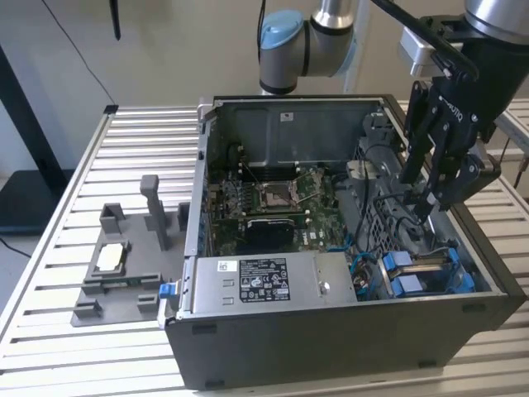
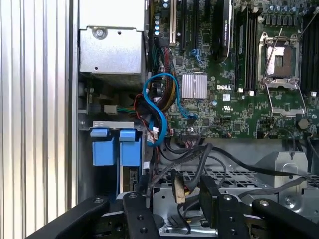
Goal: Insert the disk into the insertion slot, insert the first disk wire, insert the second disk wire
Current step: 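Insert the first disk wire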
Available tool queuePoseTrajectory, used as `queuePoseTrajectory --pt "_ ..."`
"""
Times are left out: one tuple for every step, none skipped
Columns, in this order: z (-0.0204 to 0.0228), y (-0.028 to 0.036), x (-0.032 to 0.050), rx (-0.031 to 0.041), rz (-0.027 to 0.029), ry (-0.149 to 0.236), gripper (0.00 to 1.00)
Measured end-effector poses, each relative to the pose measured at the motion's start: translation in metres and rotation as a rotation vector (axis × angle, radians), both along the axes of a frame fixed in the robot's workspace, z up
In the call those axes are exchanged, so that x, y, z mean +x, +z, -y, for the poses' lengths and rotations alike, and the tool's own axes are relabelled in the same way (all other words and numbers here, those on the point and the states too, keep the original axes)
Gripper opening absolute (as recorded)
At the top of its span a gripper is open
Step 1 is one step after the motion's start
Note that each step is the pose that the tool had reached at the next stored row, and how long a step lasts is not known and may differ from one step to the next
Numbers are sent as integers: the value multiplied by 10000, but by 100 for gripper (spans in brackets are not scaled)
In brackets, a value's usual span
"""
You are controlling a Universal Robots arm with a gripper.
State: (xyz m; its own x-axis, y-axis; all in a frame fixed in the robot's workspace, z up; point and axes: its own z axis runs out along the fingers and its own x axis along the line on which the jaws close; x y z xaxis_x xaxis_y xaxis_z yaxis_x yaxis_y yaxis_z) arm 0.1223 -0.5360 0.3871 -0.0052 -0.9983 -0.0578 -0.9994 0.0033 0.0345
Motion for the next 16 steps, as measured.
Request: queuePoseTrajectory --pt "0 0 0 -2 -1 0 53" --pt "0 0 0 -2 -1 0 53" --pt "0 0 0 -2 -1 0 53" --pt "0 1 0 -3 -1 0 53" --pt "0 0 0 -2 -1 -1 53" --pt "0 1 0 -3 -1 0 53" --pt "0 0 0 -3 0 0 53" --pt "0 0 0 -3 -1 0 51" --pt "0 0 0 -4 -1 0 44" --pt "0 0 0 -3 0 0 38" --pt "0 1 0 -4 -1 0 38" --pt "0 1 0 -4 -1 0 32" --pt "0 0 0 -4 -1 0 26" --pt "0 1 0 -5 -1 0 26" --pt "0 1 0 -4 -1 0 20" --pt "0 1 0 -5 -1 0 20"
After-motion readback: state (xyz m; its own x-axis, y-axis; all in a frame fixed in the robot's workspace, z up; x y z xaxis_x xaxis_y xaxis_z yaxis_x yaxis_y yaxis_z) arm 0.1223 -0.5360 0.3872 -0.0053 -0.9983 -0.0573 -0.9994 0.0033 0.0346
